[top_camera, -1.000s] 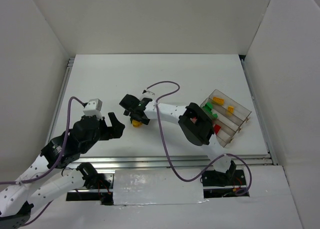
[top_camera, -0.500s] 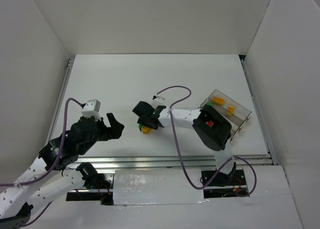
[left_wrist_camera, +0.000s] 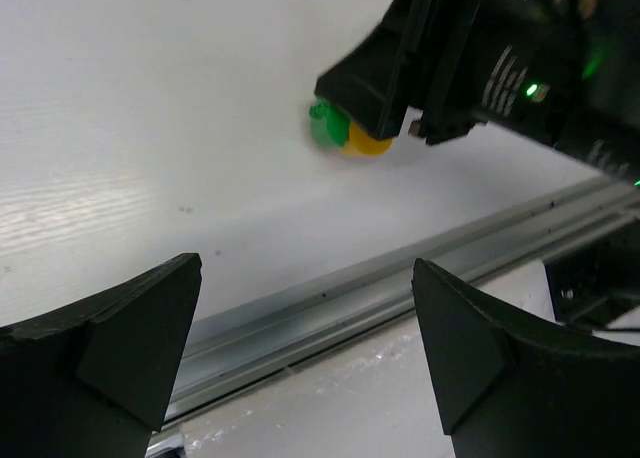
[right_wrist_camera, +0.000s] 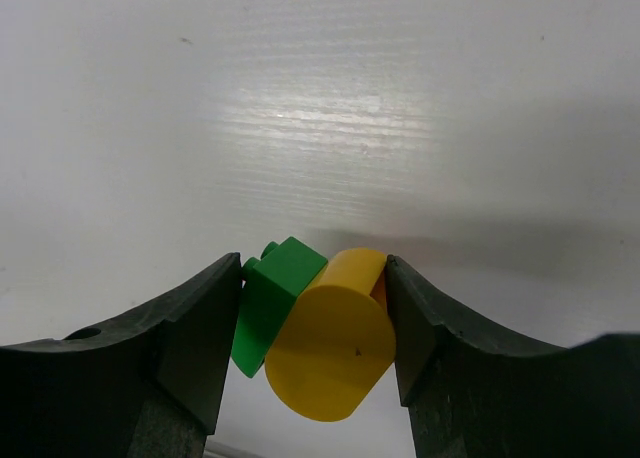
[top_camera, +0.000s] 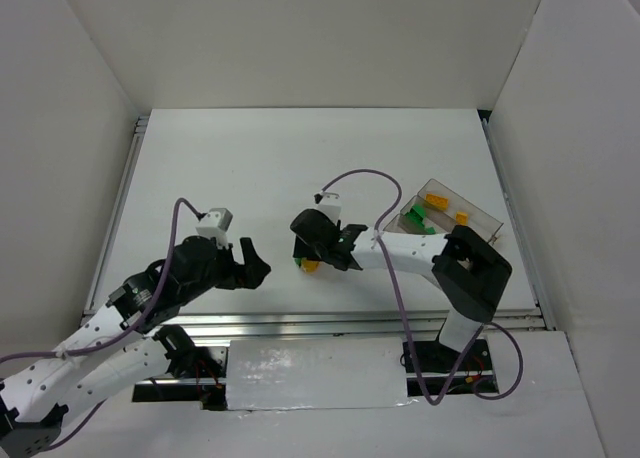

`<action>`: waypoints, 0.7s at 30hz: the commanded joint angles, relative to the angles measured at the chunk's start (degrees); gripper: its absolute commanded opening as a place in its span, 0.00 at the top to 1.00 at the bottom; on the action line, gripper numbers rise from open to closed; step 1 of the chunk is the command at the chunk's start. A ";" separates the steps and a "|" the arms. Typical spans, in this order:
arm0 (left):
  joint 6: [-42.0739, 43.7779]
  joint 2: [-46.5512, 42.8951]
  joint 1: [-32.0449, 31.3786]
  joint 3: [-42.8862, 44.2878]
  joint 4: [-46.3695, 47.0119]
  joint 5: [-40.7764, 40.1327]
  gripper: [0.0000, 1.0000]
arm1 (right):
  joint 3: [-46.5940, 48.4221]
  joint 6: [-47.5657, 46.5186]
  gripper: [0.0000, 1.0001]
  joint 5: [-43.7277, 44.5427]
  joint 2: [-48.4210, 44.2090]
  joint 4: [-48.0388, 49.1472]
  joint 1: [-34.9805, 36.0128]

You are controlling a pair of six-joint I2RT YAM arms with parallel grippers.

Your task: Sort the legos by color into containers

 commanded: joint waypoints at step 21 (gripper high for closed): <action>-0.96 5.34 0.26 -6.47 28.34 21.32 0.01 | -8.90 -7.61 0.83 -7.14 -29.85 13.56 1.57</action>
